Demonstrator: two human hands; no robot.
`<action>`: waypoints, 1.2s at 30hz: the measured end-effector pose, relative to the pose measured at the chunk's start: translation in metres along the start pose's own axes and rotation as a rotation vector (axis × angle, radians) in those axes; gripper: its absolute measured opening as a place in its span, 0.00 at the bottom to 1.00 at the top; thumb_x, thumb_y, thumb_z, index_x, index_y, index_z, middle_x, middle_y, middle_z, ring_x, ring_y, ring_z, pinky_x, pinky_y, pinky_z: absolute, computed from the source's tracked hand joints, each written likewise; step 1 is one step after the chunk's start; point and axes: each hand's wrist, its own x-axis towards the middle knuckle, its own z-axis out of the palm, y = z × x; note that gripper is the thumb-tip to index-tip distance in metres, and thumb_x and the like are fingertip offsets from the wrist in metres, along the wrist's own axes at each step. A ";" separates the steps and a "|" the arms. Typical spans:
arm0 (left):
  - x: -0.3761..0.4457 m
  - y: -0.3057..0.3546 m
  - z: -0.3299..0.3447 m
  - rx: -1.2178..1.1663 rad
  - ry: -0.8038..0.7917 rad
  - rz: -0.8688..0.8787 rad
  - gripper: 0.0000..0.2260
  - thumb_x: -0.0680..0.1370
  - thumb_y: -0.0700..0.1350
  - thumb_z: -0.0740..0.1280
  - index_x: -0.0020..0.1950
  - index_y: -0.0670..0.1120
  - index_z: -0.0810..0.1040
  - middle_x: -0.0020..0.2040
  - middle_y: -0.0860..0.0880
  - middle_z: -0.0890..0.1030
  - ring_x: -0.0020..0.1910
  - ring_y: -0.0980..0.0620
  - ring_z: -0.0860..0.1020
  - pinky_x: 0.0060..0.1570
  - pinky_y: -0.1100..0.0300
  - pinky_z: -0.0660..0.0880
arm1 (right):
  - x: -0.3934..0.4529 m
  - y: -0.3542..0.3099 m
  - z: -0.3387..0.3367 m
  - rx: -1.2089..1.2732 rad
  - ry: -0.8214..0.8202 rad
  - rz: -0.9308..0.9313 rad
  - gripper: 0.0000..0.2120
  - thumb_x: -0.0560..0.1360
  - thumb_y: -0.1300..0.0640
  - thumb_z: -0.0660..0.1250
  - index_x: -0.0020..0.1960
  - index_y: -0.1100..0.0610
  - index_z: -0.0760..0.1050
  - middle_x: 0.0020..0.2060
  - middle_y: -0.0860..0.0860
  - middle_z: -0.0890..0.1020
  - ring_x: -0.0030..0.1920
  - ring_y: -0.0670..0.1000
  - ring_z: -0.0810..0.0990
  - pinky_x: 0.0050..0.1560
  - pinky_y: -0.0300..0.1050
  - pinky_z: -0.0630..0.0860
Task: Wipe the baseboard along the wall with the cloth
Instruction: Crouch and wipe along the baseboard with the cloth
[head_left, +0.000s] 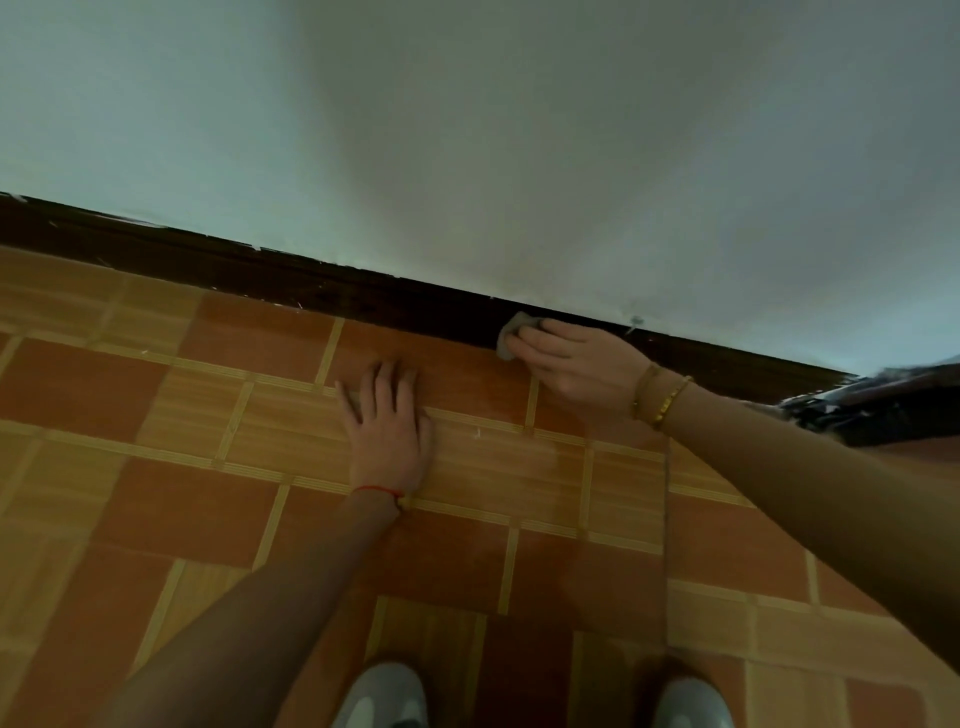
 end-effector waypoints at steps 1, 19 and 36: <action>0.000 0.001 0.000 0.004 0.012 -0.002 0.23 0.80 0.50 0.53 0.74 0.45 0.68 0.74 0.41 0.68 0.77 0.41 0.62 0.76 0.32 0.48 | 0.011 -0.003 0.002 0.009 0.021 0.011 0.15 0.76 0.65 0.58 0.51 0.60 0.84 0.61 0.55 0.79 0.63 0.54 0.75 0.67 0.48 0.64; -0.003 0.011 -0.003 0.064 0.006 -0.040 0.24 0.82 0.51 0.51 0.77 0.44 0.65 0.74 0.40 0.68 0.77 0.41 0.60 0.75 0.31 0.52 | -0.042 -0.004 0.000 0.131 -0.065 0.090 0.24 0.79 0.69 0.46 0.52 0.66 0.81 0.59 0.58 0.79 0.60 0.56 0.78 0.64 0.49 0.72; -0.052 0.049 -0.006 0.086 -0.081 -0.237 0.29 0.81 0.54 0.44 0.80 0.45 0.59 0.79 0.40 0.62 0.78 0.38 0.57 0.75 0.31 0.53 | -0.076 0.000 0.005 0.050 0.010 0.056 0.12 0.76 0.69 0.59 0.55 0.66 0.79 0.62 0.60 0.75 0.63 0.58 0.73 0.65 0.51 0.71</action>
